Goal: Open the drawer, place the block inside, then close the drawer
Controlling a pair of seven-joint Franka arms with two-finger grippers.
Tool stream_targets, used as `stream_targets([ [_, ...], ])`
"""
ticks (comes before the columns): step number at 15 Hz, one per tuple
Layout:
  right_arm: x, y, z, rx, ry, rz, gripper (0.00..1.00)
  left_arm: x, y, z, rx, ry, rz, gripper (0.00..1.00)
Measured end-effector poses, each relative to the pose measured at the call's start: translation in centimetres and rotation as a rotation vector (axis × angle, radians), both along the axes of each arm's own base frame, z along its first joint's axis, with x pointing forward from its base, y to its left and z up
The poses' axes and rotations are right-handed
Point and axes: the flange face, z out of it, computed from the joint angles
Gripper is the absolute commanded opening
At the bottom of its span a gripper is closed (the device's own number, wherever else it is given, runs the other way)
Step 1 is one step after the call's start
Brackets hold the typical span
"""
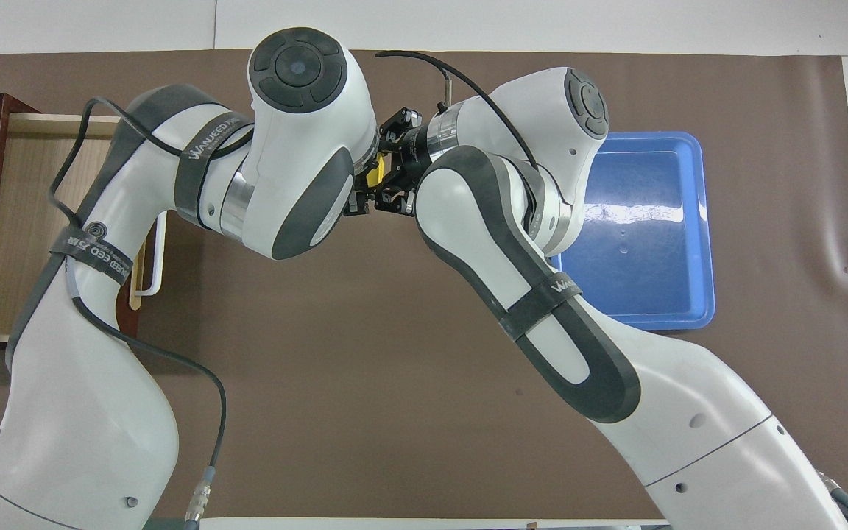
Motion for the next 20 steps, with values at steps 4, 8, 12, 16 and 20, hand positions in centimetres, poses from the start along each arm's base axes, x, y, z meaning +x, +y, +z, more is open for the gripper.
stream_targets([
  [4,0.14,-0.25,-0.22,-0.001,0.012,-0.022,0.61,-0.04,-0.06,-0.07,0.001,0.002,0.003,0.00],
  [8,0.14,-0.26,-0.23,-0.001,0.013,-0.024,0.62,-0.04,-0.05,-0.08,0.001,0.002,0.004,0.00],
  [12,0.14,-0.26,-0.24,-0.001,0.013,-0.024,0.62,-0.03,-0.04,-0.08,0.001,0.002,0.005,0.00],
  [16,0.14,-0.26,-0.25,-0.001,0.013,-0.025,0.65,-0.02,-0.03,-0.09,0.001,0.002,0.005,0.00],
  [20,0.37,-0.39,-0.47,-0.001,0.002,-0.041,0.95,-0.09,-0.12,-0.08,0.000,0.004,0.006,0.00],
])
